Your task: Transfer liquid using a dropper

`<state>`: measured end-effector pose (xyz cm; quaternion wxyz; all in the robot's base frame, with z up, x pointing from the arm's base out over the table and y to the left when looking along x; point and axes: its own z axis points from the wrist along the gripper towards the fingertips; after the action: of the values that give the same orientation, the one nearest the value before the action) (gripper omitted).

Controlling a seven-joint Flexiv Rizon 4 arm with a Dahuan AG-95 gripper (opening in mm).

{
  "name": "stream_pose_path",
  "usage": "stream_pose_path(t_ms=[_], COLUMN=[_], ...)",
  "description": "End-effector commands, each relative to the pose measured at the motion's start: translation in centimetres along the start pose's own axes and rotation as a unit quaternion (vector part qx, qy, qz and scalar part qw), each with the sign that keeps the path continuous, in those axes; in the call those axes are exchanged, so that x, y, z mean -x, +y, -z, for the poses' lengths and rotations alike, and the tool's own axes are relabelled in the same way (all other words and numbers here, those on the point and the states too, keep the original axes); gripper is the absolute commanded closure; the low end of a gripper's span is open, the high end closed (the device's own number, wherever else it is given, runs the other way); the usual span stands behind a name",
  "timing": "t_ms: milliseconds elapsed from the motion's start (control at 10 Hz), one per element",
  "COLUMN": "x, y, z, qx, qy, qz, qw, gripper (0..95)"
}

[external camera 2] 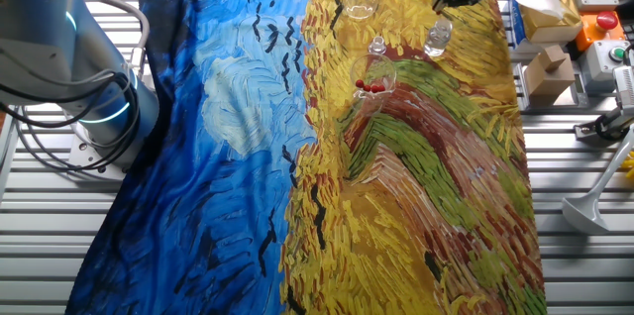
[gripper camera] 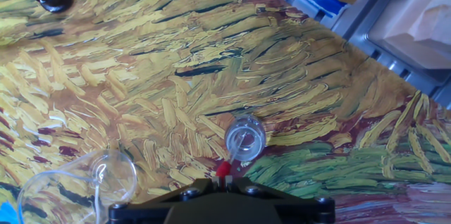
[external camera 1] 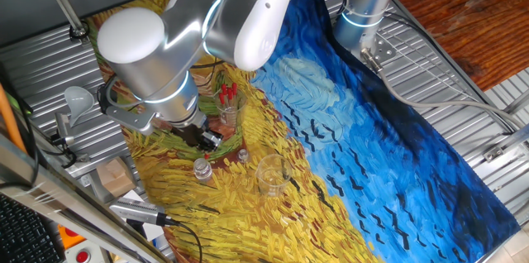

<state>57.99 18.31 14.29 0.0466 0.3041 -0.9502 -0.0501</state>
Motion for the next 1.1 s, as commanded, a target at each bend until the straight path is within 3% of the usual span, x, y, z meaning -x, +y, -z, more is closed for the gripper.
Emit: stream_pose_path(t_ms=[100, 200, 500, 600, 1100], x=[0.0, 0.0, 0.0, 0.0, -0.16], y=[-0.04, -0.04, -0.04, -0.04, -0.05], z=[-0.07, -0.05, -0.05, -0.05, -0.1], qx=[-0.003, -0.005, -0.007, -0.007, -0.008], qy=[-0.006, -0.008, -0.013, -0.014, -0.017], qz=[0.004, 0.006, 0.009, 0.011, 0.017], qw=[1.0, 0.9999, 0.9998, 0.9998, 0.9997], gripper=[76.0, 38.0, 38.0, 19.0, 19.0])
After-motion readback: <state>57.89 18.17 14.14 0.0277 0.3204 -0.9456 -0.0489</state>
